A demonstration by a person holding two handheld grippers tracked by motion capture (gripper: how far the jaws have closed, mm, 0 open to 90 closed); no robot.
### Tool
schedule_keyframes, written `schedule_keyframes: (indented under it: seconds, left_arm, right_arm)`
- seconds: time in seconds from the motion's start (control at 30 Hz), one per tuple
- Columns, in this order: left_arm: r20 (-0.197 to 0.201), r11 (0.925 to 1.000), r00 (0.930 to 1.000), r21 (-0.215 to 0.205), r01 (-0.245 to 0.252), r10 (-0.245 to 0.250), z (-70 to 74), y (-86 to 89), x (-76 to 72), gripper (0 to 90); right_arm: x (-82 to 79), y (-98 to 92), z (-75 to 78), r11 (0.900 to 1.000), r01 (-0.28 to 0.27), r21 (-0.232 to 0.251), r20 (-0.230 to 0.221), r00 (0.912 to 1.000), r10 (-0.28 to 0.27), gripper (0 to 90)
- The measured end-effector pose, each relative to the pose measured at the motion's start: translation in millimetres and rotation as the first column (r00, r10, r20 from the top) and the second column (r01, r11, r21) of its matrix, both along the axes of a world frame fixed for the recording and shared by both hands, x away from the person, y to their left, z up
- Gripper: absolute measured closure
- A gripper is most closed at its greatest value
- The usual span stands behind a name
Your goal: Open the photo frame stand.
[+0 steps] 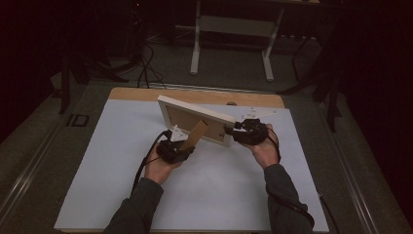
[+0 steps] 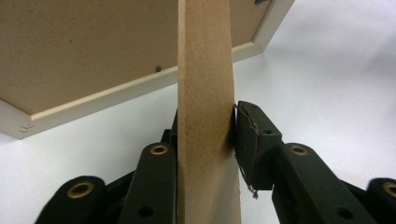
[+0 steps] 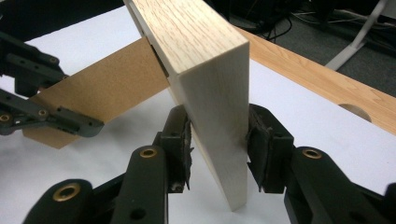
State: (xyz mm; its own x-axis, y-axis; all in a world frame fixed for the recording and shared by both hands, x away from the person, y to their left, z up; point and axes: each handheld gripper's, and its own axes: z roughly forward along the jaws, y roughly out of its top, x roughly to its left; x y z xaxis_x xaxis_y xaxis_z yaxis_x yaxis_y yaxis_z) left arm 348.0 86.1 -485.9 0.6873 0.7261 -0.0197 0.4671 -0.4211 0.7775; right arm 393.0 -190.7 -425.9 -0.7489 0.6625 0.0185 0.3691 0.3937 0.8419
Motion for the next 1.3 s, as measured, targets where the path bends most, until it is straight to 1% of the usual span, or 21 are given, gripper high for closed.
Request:
schedule_keyframes:
  seconds: [0.1, 0.17, 0.5, 0.73, 0.9, 1.3]
  left_arm:
    - [0.006, 0.9996, 1.0, -0.028, 0.002, -0.002, 2.2, 1.8, -0.7, 69.2]
    - [0.007, 0.9995, 1.0, -0.032, 0.004, -0.004, 3.6, 3.4, -1.3, 69.5]
    - [0.018, 0.9994, 0.9998, -0.032, 0.01, -0.009, 3.2, 6.4, -4.4, 70.6]
    - [0.007, 0.999, 0.9999, -0.043, 0.01, -0.009, -0.8, 9.8, -5.6, 71.6]
    - [0.008, 0.9994, 0.9998, -0.026, 0.02, -0.02, -3.0, 10.7, -7.1, 72.2]
    - [0.0, 0.9996, 0.9997, -0.012, 0.024, -0.024, -8.3, 12.4, -9.5, 72.9]
  right_arm:
    - [-2.5, 0.7, 0.0, 1.0, -0.009, -0.007, 0.003, 1.0, 0.009, 61.8]
    - [-4.0, 1.4, -0.1, 1.0, -0.014, -0.013, 0.009, 0.9999, 0.015, 61.8]
    - [-9.5, 3.2, -0.8, 0.999, -0.023, -0.026, 0.02, 0.9995, 0.023, 61.7]
    - [-14.0, 4.5, -1.5, 0.999, -0.035, -0.032, 0.02, 0.9992, 0.036, 61.2]
    - [-17.6, 5.6, -2.8, 0.998, -0.041, -0.036, 0.027, 0.9988, 0.042, 60.8]
    - [-24.2, 8.0, -4.4, 0.997, -0.055, -0.059, 0.042, 0.9975, 0.058, 60.3]
